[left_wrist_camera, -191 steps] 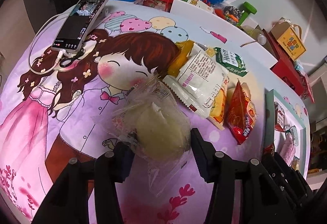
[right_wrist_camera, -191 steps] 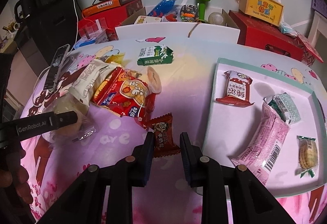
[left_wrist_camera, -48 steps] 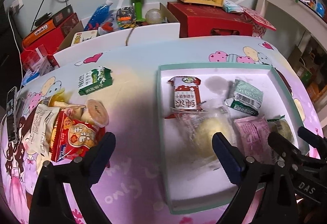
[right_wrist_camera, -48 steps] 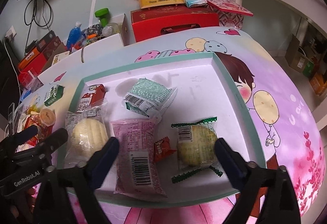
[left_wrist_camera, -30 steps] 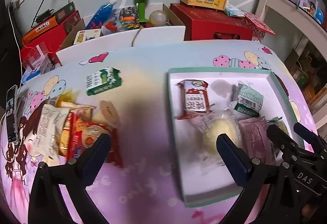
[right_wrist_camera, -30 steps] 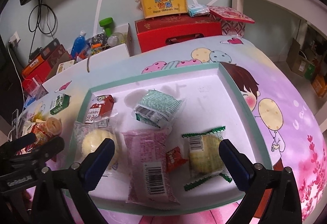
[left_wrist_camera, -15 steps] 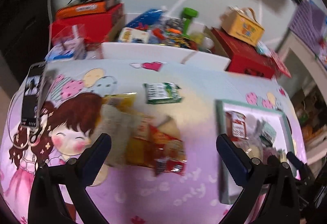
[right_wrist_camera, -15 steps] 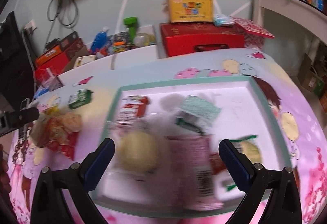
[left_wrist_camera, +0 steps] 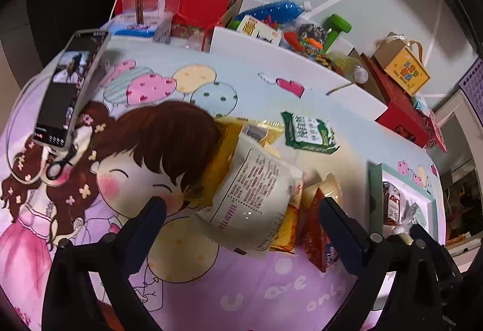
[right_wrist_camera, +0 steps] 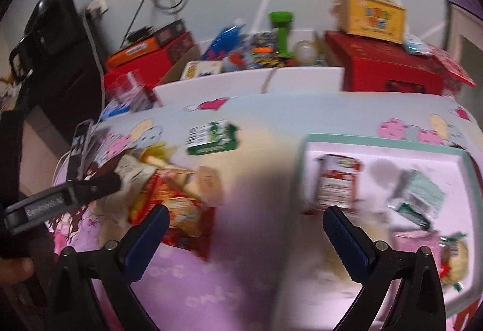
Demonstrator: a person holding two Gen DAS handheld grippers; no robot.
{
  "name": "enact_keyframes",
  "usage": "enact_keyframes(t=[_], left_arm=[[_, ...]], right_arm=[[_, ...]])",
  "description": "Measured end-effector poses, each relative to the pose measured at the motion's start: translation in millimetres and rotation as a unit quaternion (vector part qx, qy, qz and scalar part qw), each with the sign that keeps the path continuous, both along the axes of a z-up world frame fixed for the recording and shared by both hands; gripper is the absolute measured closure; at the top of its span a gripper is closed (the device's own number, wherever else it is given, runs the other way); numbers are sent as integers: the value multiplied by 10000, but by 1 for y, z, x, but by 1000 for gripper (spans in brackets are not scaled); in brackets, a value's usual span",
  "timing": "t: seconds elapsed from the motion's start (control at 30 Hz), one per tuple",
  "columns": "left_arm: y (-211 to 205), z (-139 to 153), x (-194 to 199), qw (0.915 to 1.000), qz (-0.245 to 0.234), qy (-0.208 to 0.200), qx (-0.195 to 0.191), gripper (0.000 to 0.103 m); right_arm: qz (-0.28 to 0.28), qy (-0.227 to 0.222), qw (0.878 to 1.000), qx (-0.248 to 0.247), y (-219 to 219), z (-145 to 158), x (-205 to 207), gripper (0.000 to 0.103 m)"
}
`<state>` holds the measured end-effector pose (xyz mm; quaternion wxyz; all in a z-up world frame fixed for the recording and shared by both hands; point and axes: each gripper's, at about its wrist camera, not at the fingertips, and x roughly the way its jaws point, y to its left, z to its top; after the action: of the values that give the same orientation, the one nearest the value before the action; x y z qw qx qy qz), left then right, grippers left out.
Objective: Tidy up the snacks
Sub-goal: 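Move both grippers back from the tray to the snack pile, then grasp the white printed bread bag with left gripper while right grasps red cartoon candy bag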
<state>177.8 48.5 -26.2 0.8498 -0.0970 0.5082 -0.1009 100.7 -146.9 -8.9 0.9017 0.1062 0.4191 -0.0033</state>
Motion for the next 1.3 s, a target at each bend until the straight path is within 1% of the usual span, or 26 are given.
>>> enact_keyframes(t=[0.03, 0.2, 0.3, 0.37, 0.43, 0.47, 0.5, 0.53, 0.57, 0.6, 0.67, 0.73, 0.8, 1.0, 1.3], left_arm=[[-1, -2, 1, 10000, -12, 31, -4, 8], [-3, -10, 3, 9998, -89, 140, -66, 11], [-4, -13, 4, 9997, -129, 200, -70, 24], [-5, -17, 5, 9996, -139, 252, -35, 27], [-5, -18, 5, 9995, -142, 267, -18, 28], [-6, -19, 5, 9995, -156, 272, -12, 29], [-7, -20, 5, 9995, -167, 276, 5, 33], [-7, -20, 5, 9994, -185, 276, 14, 36], [-7, -21, 5, 9994, -196, 279, 8, 36], [-8, -21, 5, 9994, -200, 275, 12, 36], [-8, -20, 4, 9994, -219, 265, 29, 37], [-8, -20, 4, 9994, -231, 259, 30, 38], [-9, -19, 4, 9994, -238, 251, 57, 39], [-10, -19, 2, 9994, -236, 250, 103, 40], [-8, -9, -8, 9996, -189, 161, 149, 41]], right_arm=[[67, 40, 10000, 14, 4, -3, 3, 0], [339, 270, 9991, -15, 25, -18, 17, 1], [441, 403, 9982, 1, 33, -28, 23, 4], [469, 473, 9978, -9, 37, -34, 26, 4], [506, 517, 9974, 42, 40, -38, 29, 7], [538, 529, 9971, 104, 41, -40, 29, 12], [555, 553, 9968, 159, 42, -42, 30, 13], [558, 567, 9967, 171, 43, -42, 30, 14], [575, 579, 9965, 193, 44, -44, 30, 18], [596, 591, 9962, 238, 44, -44, 31, 24], [619, 609, 9957, 338, 45, -46, 30, 31], [605, 578, 9959, 357, 44, -46, 29, 32], [583, 539, 9962, 364, 43, -44, 27, 36], [557, 490, 9968, 308, 40, -41, 22, 41], [395, 419, 9980, 261, 32, -33, 6, 43]])
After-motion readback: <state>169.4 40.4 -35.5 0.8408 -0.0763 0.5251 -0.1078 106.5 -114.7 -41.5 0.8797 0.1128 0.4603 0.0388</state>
